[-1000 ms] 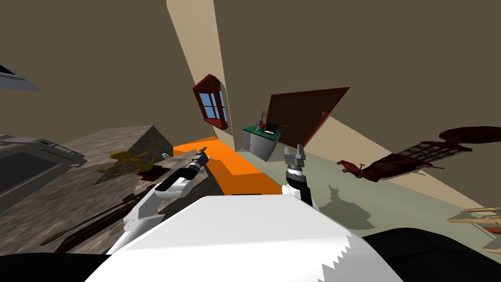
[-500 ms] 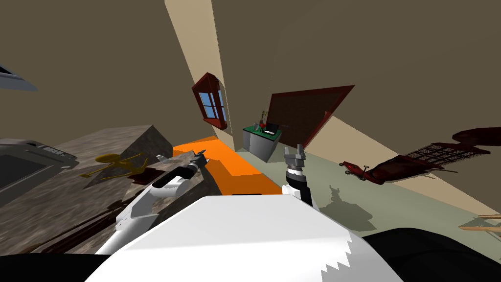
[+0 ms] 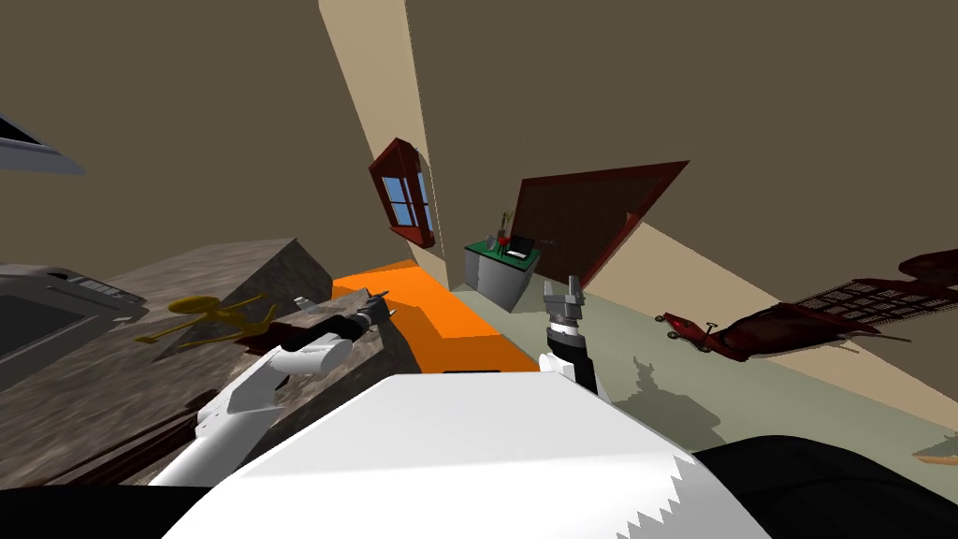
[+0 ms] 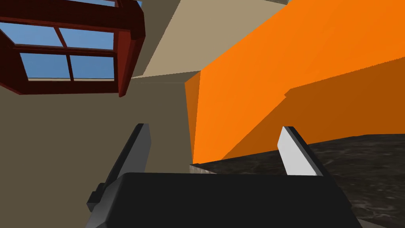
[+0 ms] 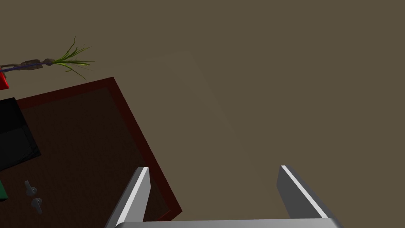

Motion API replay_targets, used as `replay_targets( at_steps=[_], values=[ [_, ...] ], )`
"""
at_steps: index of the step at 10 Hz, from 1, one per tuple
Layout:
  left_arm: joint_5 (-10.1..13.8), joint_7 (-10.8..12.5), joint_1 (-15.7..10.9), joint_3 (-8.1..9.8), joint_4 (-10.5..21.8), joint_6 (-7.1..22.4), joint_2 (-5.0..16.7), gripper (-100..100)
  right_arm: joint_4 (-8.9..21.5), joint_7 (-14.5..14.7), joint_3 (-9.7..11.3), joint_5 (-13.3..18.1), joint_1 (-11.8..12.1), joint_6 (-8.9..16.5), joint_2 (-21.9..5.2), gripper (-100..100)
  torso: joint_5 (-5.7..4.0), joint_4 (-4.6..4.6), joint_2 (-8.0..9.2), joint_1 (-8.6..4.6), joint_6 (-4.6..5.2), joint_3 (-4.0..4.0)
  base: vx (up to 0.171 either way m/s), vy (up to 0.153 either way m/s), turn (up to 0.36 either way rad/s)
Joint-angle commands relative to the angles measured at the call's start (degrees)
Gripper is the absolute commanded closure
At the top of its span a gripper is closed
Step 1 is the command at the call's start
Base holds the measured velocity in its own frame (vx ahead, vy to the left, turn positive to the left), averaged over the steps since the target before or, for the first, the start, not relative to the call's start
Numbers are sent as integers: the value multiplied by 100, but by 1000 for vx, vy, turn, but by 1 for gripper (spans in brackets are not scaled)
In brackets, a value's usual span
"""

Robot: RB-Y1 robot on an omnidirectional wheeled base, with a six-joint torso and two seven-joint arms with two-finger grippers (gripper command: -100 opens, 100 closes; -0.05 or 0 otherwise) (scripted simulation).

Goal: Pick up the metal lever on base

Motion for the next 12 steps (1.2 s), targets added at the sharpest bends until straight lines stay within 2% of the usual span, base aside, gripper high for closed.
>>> replay_targets(
  at_steps=[1,2,3,4,5,6,7,8,9,10,11,12],
  values=[
    [286,156,-11,111,192,286,286,-100,0,0,0,0,0,0,0,0,0,0,0,0,0,0,59,-30,51],
    [397,156,-11,111,192,435,329,-100,0,0,0,0,0,0,0,0,0,0,-4,2,-1,-2,42,-22,26],
    [560,293,-14,200,325,615,527,-100,0,0,0,0,0,0,0,0,1,0,1,5,0,0,35,-23,40],
    [684,293,-14,200,325,760,593,-100,0,0,0,0,0,0,0,0,1,1,4,5,-1,3,28,-20,35],
    [864,425,-8,280,457,939,799,-100,0,0,0,0,0,0,0,0,1,2,7,6,0,4,34,-17,53],
    [967,425,-8,280,457,1075,862,-100,0,0,0,0,0,0,0,0,2,2,6,8,-1,4,27,-11,29],
    [1180,551,6,352,587,1234,1088,-100,0,0,0,0,0,0,0,0,2,2,8,9,0,5,22,-6,58],
    [1248,551,6,352,587,1380,1131,-100,0,0,0,0,0,0,0,0,2,2,10,12,-1,6,15,-3,33],
    [1458,670,28,416,717,1542,1356,-100,0,0,0,0,0,0,0,0,3,3,12,12,0,7,11,3,54],
    [1524,670,28,416,717,1671,1400,-100,0,0,0,0,0,0,0,0,3,3,14,16,-2,8,5,6,33],
    [1751,781,57,471,846,1845,1634,-100,0,0,0,0,-1,0,0,0,3,4,17,15,0,10,-2,13,59],
    [1792,781,57,471,846,1945,1668,-100,0,0,0,0,-1,0,0,0,4,5,20,19,-2,12,-5,14,34]
  ],
)
